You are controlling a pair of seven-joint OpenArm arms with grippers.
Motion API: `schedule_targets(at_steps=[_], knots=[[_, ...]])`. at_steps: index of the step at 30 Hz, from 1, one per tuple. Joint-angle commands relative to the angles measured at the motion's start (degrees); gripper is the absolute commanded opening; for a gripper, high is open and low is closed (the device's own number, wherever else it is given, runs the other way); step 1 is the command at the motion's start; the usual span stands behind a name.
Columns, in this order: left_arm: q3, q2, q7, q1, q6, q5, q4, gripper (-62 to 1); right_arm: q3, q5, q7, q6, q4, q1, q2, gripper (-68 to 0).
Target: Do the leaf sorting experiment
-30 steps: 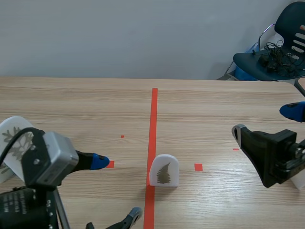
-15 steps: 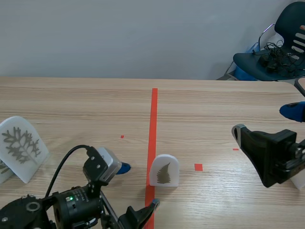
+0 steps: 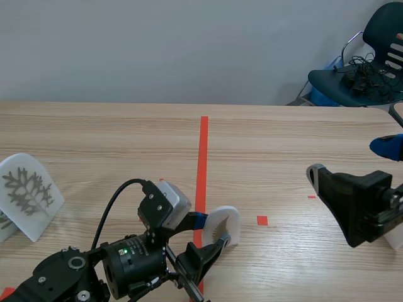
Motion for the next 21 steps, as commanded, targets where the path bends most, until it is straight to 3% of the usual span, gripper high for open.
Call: schedule_targets(at_steps=[1,5,8,11,15,21], knots=[[-0.15,0.85,-1.03,0.13,0.07,-0.66,1.49,-38.3,0.57,0.22,1.07,-0.07,0.11,0.83,-0.02,0.4],[-0.15,1.09,-1.03,0.13,0.07,-0.66,1.49,-49.7,0.57,0.22,1.05,-0.07,0.11,0.83,-0.02,0.4],[-0.17,1.09,-1.01,0.13,0.07,-0.66,1.49,-54.4,0.57,0.22,1.05,-0.07,0.11,0.83,-0.02,0.4],[-0.35,0.81,-0.79,0.31,-0.98,-0.94,1.77,-55.4,0.57,0.22,1.05,-0.07,0.11,0.83,-0.02,0.4],[-2.60,-1.11,-0.31,3.13,-4.50,-5.90,7.63,-55.4,0.57,0.22,1.05,-0.07,0.11,0.83,-0.02,0.4],[-13.68,-4.48,2.47,12.35,-4.24,-11.04,20.72,-55.4,0.57,0.22,1.05,-0.07,0.11,0.83,-0.02,0.4]])
